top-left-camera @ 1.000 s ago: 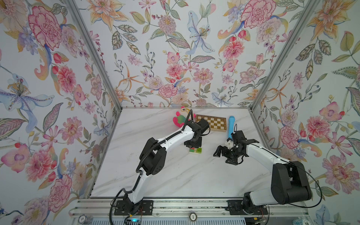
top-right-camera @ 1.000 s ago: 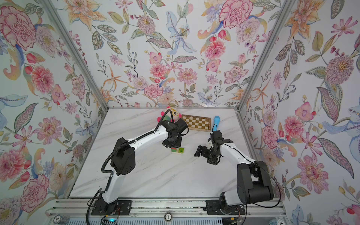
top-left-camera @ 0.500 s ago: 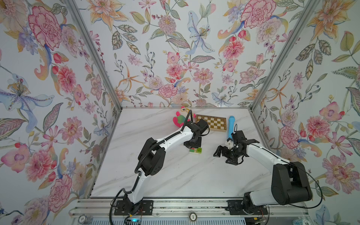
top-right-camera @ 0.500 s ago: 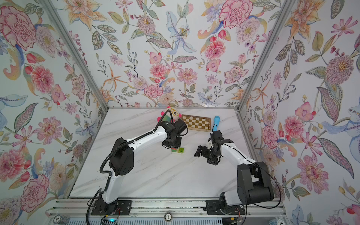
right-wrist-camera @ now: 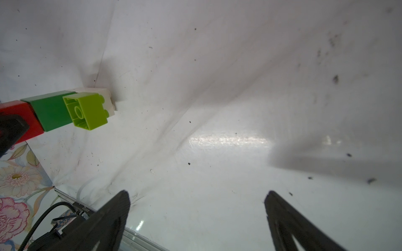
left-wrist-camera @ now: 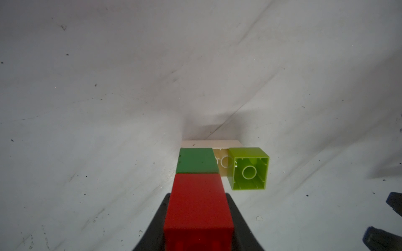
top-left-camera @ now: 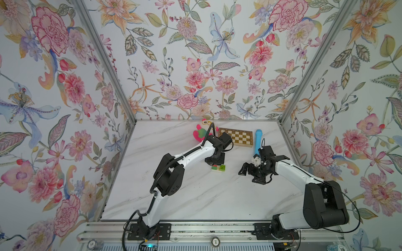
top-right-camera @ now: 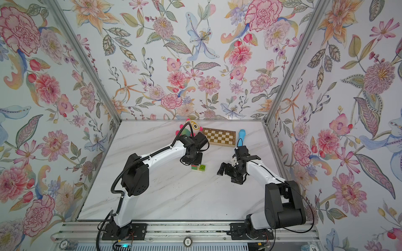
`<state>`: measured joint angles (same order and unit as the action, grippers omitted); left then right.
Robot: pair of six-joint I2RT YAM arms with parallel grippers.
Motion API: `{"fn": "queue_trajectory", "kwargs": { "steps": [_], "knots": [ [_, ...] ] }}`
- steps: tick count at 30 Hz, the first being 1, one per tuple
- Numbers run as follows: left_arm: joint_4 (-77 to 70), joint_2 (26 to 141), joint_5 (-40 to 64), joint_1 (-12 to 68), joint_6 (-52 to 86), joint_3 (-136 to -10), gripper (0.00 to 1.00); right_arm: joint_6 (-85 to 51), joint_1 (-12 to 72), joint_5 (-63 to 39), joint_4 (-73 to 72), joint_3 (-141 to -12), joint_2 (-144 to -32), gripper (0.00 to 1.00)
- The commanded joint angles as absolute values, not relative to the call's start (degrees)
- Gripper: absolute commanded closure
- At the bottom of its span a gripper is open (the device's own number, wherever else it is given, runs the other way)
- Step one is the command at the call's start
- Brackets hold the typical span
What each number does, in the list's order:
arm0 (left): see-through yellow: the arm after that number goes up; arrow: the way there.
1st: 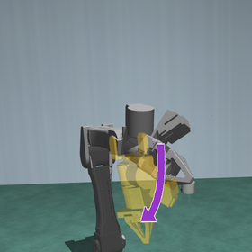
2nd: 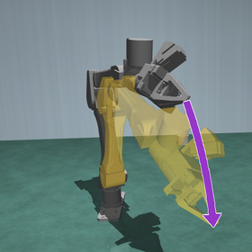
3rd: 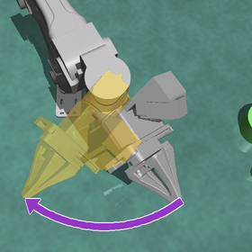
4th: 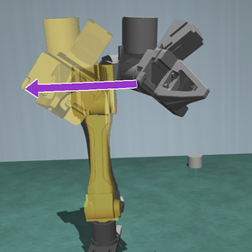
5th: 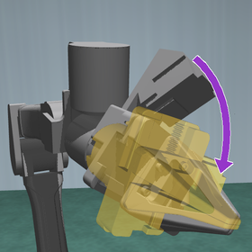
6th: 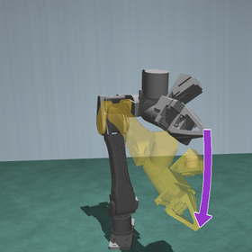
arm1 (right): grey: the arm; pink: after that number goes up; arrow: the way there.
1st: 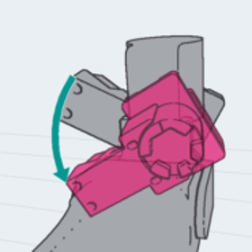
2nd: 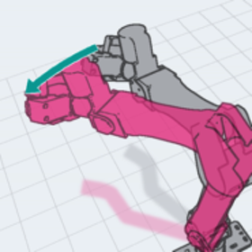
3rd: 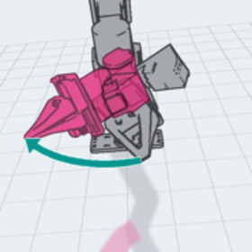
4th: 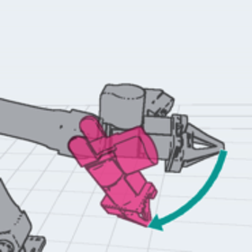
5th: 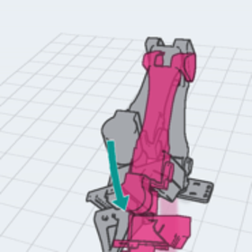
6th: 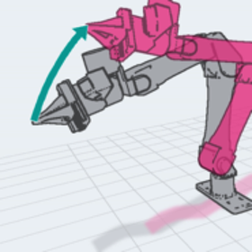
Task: Assemble the letter r with lego
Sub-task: Assemble the lego brick with the lego brick.
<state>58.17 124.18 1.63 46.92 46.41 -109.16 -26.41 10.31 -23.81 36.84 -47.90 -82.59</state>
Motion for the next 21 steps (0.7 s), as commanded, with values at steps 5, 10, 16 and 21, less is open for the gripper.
{"fn": "queue_trajectory", "kwargs": {
  "steps": [5,10,16,21],
  "knots": [
    [61.58,128.99,3.16,45.58,43.74,-110.50,0.59,-27.29,10.00,-24.00,38.41,-49.70,-81.21,0.01],
    [62.13,128.76,2.53,45.44,43.22,-111.96,0.51,-27.42,10.07,-23.84,38.39,-48.59,-80.23,0.01],
    [63.19,129.04,1.95,45.25,42.89,-114.03,0.50,-27.89,10.02,-23.49,38.41,-46.96,-78.02,0.01],
    [64.35,128.59,1.23,45.27,42.90,-117.14,0.49,-28.18,9.99,-23.20,38.45,-46.23,-77.32,0.01]
  ]
}}
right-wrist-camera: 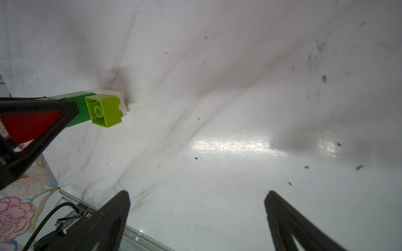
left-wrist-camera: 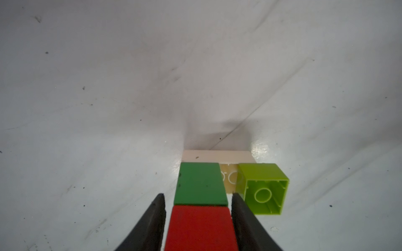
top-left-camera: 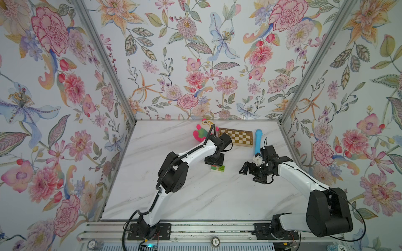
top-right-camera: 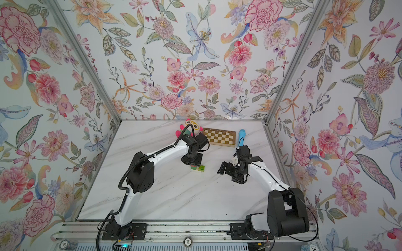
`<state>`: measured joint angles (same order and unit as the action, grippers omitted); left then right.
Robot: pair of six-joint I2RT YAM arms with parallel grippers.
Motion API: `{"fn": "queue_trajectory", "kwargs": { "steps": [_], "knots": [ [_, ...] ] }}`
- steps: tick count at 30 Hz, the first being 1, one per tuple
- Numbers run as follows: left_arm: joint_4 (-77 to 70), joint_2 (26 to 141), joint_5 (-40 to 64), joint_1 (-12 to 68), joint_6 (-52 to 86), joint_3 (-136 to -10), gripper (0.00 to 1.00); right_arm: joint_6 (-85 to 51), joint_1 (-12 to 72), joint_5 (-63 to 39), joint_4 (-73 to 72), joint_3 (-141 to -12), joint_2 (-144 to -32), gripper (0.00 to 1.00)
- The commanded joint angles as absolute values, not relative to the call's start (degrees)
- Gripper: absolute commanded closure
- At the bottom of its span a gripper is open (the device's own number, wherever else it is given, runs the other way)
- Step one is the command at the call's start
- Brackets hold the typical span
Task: Assemble the letter r with lego
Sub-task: Assemble the lego brick with the lego brick.
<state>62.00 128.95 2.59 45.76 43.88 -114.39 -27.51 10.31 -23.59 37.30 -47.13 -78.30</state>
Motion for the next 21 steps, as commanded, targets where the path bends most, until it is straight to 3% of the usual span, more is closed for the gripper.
{"fn": "queue_trajectory", "kwargs": {
  "steps": [1,21],
  "knots": [
    [64.74,128.67,1.19,45.22,42.96,-117.78,0.49,-28.21,10.00,-23.12,38.46,-46.06,-77.28,0.01],
    [68.37,124.86,-1.27,45.26,44.15,-117.13,0.50,-27.29,9.93,-22.94,38.32,-45.94,-77.44,0.01]
  ]
}}
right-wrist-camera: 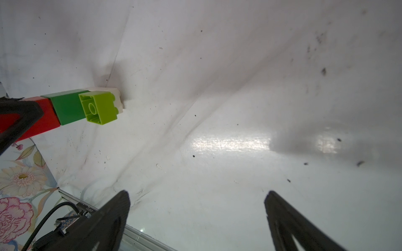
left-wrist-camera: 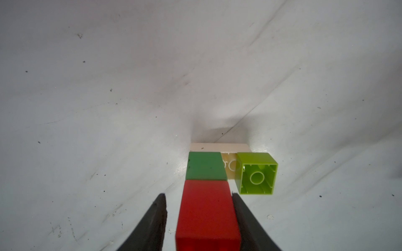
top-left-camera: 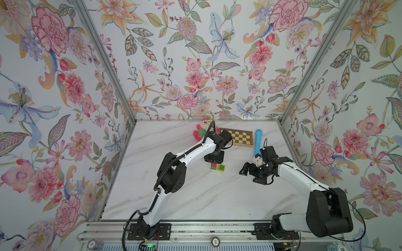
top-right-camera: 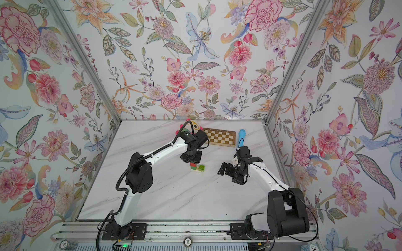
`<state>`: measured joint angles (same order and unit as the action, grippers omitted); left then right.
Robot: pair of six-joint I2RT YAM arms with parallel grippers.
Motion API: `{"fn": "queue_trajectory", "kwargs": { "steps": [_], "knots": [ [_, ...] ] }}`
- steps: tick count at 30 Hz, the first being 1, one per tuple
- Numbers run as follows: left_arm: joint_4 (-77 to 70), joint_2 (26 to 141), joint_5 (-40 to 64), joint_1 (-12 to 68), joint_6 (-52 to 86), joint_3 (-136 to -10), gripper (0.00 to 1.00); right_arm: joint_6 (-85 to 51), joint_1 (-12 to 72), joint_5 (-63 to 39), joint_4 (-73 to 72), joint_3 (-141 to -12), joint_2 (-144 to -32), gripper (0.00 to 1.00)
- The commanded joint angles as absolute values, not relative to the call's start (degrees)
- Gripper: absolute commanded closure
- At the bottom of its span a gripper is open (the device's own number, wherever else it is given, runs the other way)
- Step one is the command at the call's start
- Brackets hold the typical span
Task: Assemble the letter r with lego
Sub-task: Assemble the lego brick with the lego brick.
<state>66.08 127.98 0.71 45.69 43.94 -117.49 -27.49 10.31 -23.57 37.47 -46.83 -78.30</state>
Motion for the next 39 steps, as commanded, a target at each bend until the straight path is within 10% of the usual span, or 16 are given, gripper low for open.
{"fn": "queue_trajectory", "kwargs": {
  "steps": [1,39],
  "knots": [
    [68.28,124.59,-1.36,45.25,44.18,-117.24,0.51,-27.26,9.89,-22.94,38.33,-45.86,-77.39,0.01],
    [68.19,125.90,-0.88,46.99,43.74,-113.28,0.87,-27.08,9.07,-23.04,38.32,-42.65,-74.27,0.01]
  ]
}}
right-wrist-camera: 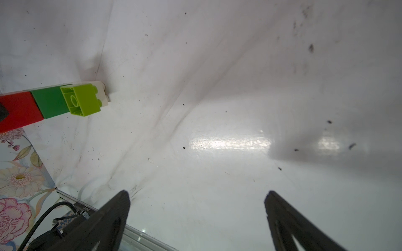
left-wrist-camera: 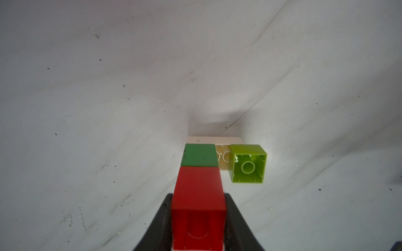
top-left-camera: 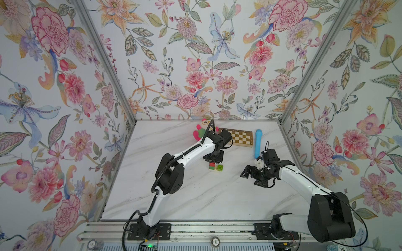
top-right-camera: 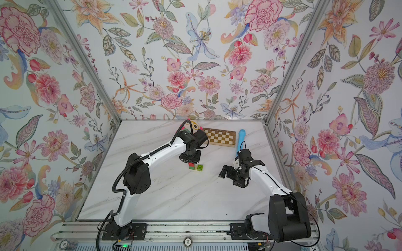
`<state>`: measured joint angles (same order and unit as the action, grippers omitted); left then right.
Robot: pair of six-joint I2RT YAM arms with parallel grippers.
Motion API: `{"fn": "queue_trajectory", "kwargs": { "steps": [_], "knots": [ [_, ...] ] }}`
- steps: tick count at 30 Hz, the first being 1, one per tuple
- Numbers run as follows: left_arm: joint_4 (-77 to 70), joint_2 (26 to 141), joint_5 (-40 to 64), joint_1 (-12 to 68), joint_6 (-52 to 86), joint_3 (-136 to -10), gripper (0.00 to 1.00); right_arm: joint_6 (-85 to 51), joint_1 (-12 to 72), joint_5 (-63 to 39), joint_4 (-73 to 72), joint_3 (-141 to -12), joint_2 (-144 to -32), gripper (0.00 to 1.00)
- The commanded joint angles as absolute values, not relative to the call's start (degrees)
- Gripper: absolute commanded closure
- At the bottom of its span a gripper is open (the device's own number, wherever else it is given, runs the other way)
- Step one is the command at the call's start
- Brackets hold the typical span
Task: Assemble the letter r with lego
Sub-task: Assemble the lego brick with the lego brick.
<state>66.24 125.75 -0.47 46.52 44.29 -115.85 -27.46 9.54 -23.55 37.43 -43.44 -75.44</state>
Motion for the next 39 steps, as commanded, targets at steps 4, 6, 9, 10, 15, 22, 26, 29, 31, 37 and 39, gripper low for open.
{"fn": "queue_trajectory", "kwargs": {
  "steps": [4,6,9,10,15,22,26,29,31,37,39],
  "knots": [
    [67.10,126.12,-0.36,47.24,43.55,-111.53,0.91,-27.27,8.96,-23.13,38.28,-42.36,-73.94,0.01],
    [66.55,126.28,-0.17,47.21,43.42,-110.68,0.92,-27.43,8.91,-23.13,38.32,-42.36,-73.76,0.01],
    [66.37,126.98,0.01,47.24,42.74,-110.57,0.93,-27.51,8.81,-23.21,38.32,-42.36,-73.76,0.01],
    [66.25,127.21,0.08,47.11,42.52,-110.65,0.93,-27.59,8.82,-23.12,38.32,-42.31,-73.83,0.01],
    [66.09,128.72,0.79,46.91,41.44,-111.09,0.96,-27.69,8.88,-23.23,38.32,-42.36,-73.65,0.01],
    [66.26,130.71,1.36,46.91,40.19,-111.44,1.00,-27.93,8.77,-22.95,38.41,-42.01,-73.45,0.01],
    [66.18,131.56,1.56,46.89,39.92,-111.67,1.00,-27.86,8.62,-23.03,38.41,-41.79,-73.39,0.01],
    [66.09,132.13,1.67,46.93,39.68,-111.67,1.00,-27.86,8.42,-22.96,38.41,-41.84,-73.39,0.01],
    [66.01,132.28,1.77,46.85,39.57,-111.54,1.00,-27.77,8.24,-22.86,38.45,-42.01,-73.56,0.01],
    [64.49,131.59,2.08,46.90,40.42,-109.69,1.00,-27.34,7.57,-22.92,38.83,-42.80,-73.70,0.01],
    [63.56,131.54,2.52,46.85,40.52,-108.52,1.00,-27.13,7.40,-22.85,38.98,-43.05,-73.94,0.01]
  ]
}}
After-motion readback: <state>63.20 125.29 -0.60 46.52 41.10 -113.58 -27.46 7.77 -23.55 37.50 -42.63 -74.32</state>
